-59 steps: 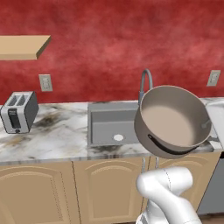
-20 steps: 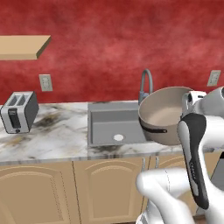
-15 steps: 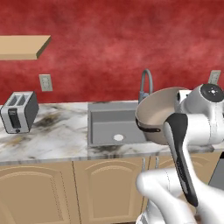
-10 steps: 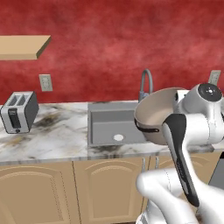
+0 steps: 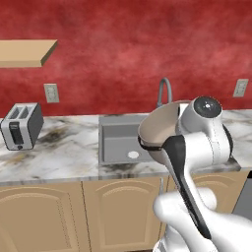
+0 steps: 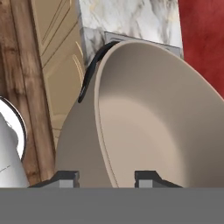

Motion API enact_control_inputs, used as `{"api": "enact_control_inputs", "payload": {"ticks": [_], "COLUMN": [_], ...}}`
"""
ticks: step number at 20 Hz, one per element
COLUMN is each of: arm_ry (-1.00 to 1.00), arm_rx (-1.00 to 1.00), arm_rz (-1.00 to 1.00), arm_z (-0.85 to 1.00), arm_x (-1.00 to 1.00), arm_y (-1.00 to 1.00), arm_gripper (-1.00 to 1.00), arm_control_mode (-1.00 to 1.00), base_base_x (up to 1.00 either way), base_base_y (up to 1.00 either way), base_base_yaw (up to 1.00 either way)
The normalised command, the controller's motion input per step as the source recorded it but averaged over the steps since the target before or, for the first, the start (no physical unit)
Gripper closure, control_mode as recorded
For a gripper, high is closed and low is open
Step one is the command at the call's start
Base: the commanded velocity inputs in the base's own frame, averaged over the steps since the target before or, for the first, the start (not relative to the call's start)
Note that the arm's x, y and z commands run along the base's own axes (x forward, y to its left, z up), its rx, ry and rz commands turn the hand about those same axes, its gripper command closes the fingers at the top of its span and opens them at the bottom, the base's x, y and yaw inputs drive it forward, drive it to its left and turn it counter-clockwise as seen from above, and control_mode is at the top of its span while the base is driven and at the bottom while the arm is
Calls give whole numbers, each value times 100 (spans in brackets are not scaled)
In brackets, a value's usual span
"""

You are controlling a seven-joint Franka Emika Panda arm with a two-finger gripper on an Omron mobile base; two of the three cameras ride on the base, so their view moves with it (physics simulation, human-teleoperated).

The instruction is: Move the pot and pan from the stove into the sink.

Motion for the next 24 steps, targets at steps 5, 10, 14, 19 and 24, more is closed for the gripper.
{"api": "enact_control_inputs", "payload": {"ticks": [5,10,14,19,24], "arm_ry": [0,0,0,0,0], "arm_rx": [0,0,0,0,0], "arm_rz": [-2,0,0,-1,-5], "arm_z": [0,-2,-19,-19,-8], "arm_x": [0,0,6,15,38], "arm_y": [17,2,14,24,28], "arm_gripper": [100,100,100,100,100], "arm_control_mode": [-100,-100,-100,-100,-100], "base_base_x": [0,0,0,0,0], "base_base_y": [0,0,0,0,0], "base_base_yaw": [0,0,0,0,0]}}
